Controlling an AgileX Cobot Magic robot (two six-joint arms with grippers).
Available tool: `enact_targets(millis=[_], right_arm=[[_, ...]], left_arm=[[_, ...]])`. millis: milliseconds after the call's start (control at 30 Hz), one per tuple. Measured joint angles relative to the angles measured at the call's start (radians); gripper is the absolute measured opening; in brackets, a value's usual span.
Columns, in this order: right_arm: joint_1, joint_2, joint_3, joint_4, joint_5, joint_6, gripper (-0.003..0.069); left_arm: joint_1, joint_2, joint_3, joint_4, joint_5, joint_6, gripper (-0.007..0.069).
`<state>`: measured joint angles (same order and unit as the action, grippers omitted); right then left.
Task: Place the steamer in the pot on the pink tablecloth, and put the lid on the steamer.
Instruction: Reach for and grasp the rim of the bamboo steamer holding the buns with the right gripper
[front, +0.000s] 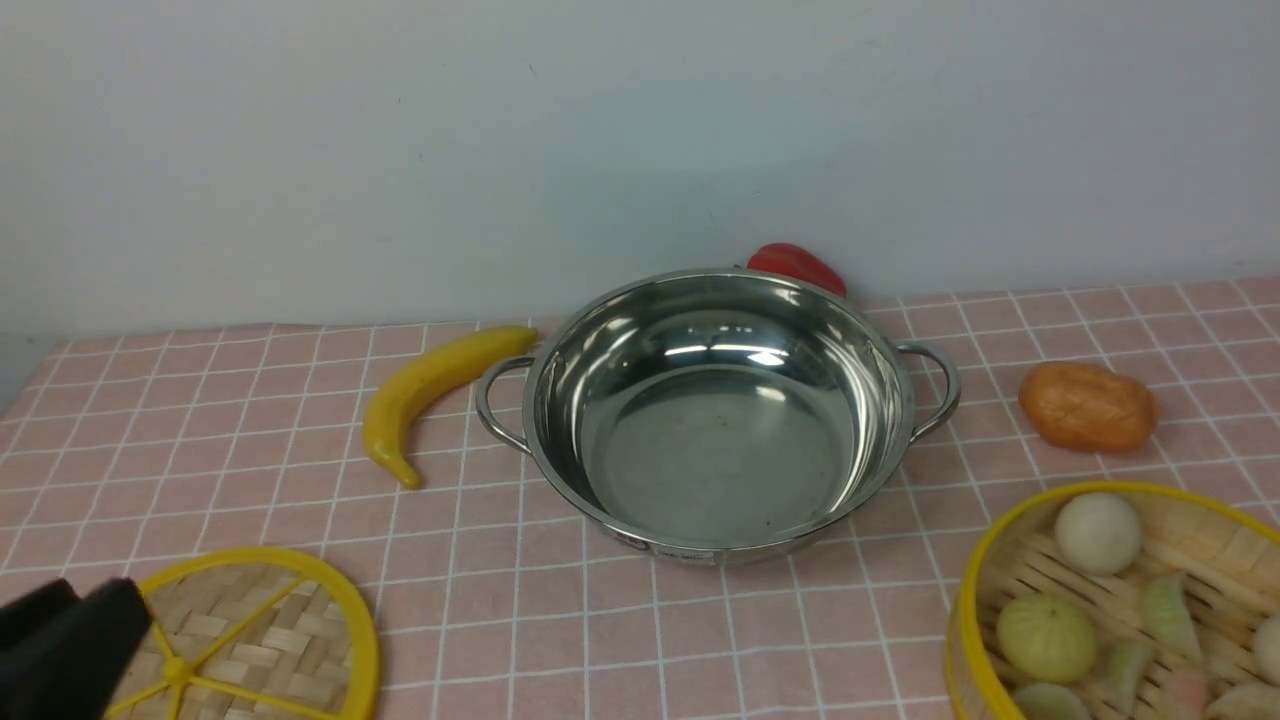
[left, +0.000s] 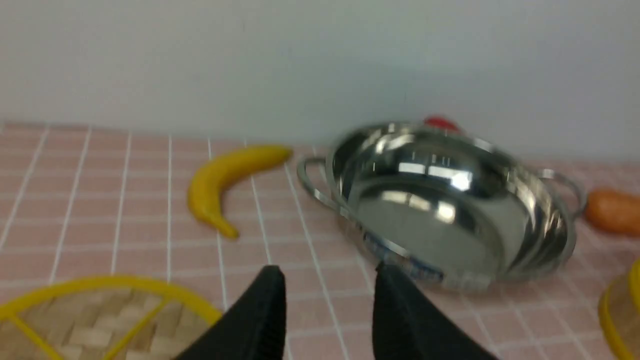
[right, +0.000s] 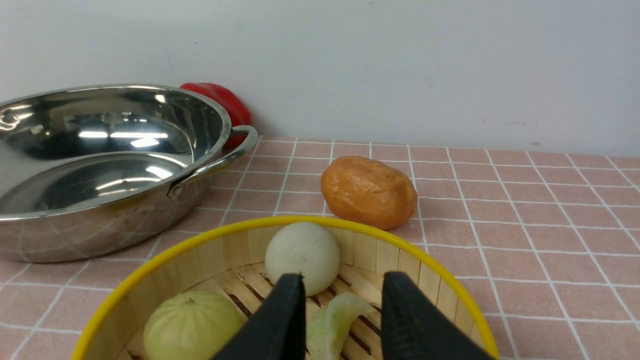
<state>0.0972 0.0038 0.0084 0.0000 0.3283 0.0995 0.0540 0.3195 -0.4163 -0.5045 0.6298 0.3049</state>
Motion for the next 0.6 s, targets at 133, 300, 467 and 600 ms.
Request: enact_targets(millis=[133, 300, 467, 600], right_arm=[[0.0, 0.0, 0.0, 0.0, 0.0, 0.0, 0.024], [0.0, 0.0, 0.0, 0.0, 0.0, 0.0, 0.0243], [0.0, 0.0, 0.0, -0.029, 0.0, 0.0, 0.0243], [0.0, 0.0, 0.0, -0.029, 0.0, 0.0, 0.0243]], left_arm=[[-0.001, 0.094, -0.026, 0.072, 0.049, 0.001, 0.0243], [-0.001, 0.159, -0.057, 0.117, 0.043, 0.002, 0.0243], [-0.001, 0.165, -0.057, 0.123, 0.001, 0.002, 0.0243], [-0.001, 0.165, -0.058, 0.124, 0.035, 0.001, 0.0243]])
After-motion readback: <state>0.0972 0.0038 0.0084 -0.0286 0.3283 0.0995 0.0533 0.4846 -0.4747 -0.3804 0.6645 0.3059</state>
